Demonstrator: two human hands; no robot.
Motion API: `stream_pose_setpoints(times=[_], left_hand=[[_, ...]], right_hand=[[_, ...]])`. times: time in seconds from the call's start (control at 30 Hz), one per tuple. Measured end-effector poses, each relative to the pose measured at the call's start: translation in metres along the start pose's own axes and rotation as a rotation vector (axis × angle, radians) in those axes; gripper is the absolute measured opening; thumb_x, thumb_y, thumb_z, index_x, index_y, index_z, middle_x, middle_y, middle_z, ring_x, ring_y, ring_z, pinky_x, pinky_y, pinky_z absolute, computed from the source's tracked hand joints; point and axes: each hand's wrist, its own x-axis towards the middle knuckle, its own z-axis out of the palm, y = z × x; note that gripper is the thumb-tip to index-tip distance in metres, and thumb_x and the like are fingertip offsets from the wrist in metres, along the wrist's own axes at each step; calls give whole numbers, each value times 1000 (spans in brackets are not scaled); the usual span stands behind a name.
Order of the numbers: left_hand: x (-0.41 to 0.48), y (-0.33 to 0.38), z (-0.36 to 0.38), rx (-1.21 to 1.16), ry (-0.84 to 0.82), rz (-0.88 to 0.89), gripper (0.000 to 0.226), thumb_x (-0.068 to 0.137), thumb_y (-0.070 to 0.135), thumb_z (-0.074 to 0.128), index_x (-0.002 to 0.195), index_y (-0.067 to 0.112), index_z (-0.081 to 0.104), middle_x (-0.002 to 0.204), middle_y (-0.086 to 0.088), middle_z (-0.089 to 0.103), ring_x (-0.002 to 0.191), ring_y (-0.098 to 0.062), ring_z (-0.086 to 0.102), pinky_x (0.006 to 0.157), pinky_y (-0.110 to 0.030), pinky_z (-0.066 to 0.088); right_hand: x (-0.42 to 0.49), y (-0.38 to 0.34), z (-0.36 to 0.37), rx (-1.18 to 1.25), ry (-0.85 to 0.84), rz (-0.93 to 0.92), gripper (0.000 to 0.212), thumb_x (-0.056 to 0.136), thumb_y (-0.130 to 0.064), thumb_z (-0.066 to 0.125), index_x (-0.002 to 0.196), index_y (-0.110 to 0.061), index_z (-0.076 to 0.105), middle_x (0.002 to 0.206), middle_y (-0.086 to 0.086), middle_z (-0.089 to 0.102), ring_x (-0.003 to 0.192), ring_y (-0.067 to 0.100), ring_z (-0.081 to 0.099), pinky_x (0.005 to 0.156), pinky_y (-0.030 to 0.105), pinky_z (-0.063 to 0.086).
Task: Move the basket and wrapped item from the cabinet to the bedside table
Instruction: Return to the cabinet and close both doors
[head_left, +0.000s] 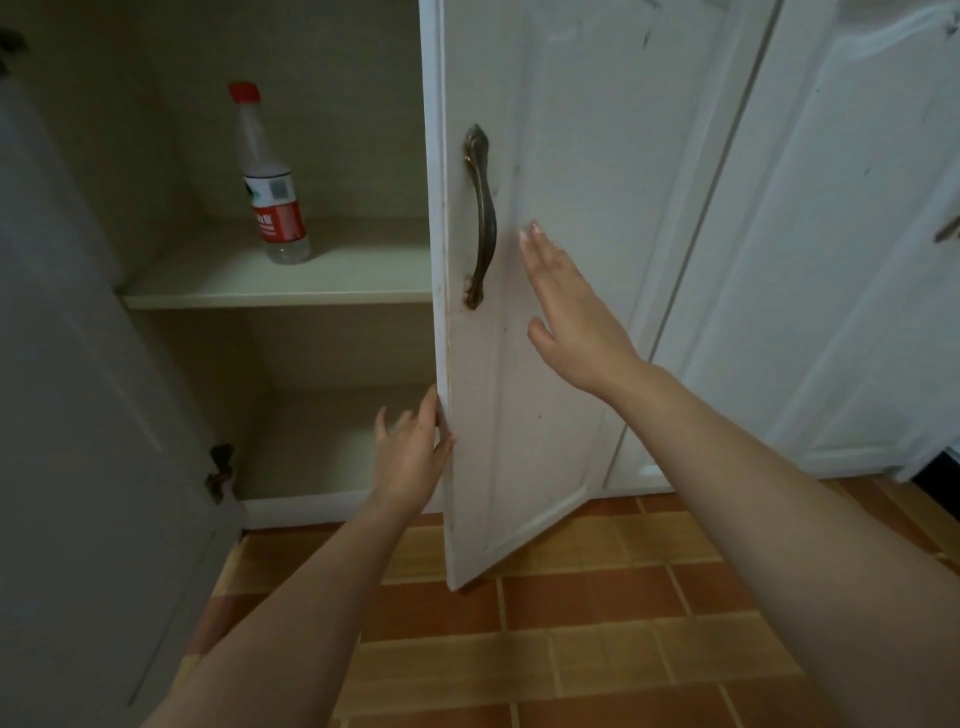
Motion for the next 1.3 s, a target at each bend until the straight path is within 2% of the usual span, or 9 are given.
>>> stream_pose_setpoints(times=[0.2,0.4,0.57,0.83,1.07,1.2,1.3], left_hand=[[25,-21,0,106,55,9,60,89,30,54,140,18,25,111,0,65,113,-22,50,110,-47,8],[56,-46,3,275,149,34,76,73,37,72,135,10,38,128,-17,52,124,-32,42,105,-59,17],[79,-57,3,326,148,2,84,74,44,69,140,11,29,147,-18,28,137,-31,18,108,-52,3],[109,-64,1,402,91,-48,96,78,55,57,145,19,-3,154,-13,-4,139,-26,-12,107,-49,-11],[122,-66,1,412,50,-42,92,82,53,54,144,20,-5,153,-14,-7,138,-26,-15,108,-50,-10],[133,-66,2,425,61,-31,98,81,49,57,138,22,-18,153,-14,-12,132,-24,-24,107,-50,-13],[136,-67,2,450,43,-25,97,82,51,55,137,23,-20,152,-14,-13,132,-24,-25,107,-50,-12]], right_hand=[[22,11,22,-133,8,18,79,82,4,39,145,-16,-3,155,2,-7,141,24,-7,115,40,11],[45,17,41,-273,39,44,81,78,4,43,146,-15,3,156,6,0,141,33,-3,111,51,21],[62,23,52,-328,44,56,85,76,4,47,146,-16,3,156,5,2,140,36,-2,109,53,22],[81,26,62,-380,10,96,86,76,3,45,146,-18,-1,156,1,-5,140,34,-9,109,53,19],[91,26,63,-420,-32,126,86,79,-1,44,145,-20,-7,155,0,-14,139,33,-16,111,51,13],[96,29,64,-447,-45,125,87,79,-1,45,145,-20,-8,154,-1,-16,139,32,-17,111,51,12],[99,30,66,-452,-45,125,86,80,-1,46,145,-20,-7,155,0,-15,139,33,-16,111,51,11]])
